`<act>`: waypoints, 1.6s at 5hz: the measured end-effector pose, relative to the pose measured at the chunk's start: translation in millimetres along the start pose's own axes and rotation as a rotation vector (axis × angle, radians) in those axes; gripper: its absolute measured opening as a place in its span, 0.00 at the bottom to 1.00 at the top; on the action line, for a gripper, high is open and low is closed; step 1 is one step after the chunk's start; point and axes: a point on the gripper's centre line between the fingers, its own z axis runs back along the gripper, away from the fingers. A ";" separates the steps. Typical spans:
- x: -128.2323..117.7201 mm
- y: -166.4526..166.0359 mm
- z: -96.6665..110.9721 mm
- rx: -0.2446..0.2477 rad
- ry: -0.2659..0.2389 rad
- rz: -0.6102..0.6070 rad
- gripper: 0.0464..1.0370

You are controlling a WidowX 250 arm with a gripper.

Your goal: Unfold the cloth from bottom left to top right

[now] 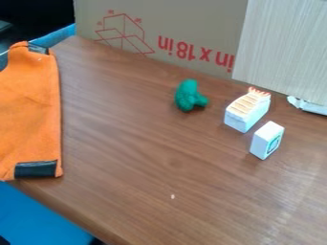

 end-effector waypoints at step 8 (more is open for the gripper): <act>-30.1 -19.0 -38.8 0.028 0.112 0.079 0.94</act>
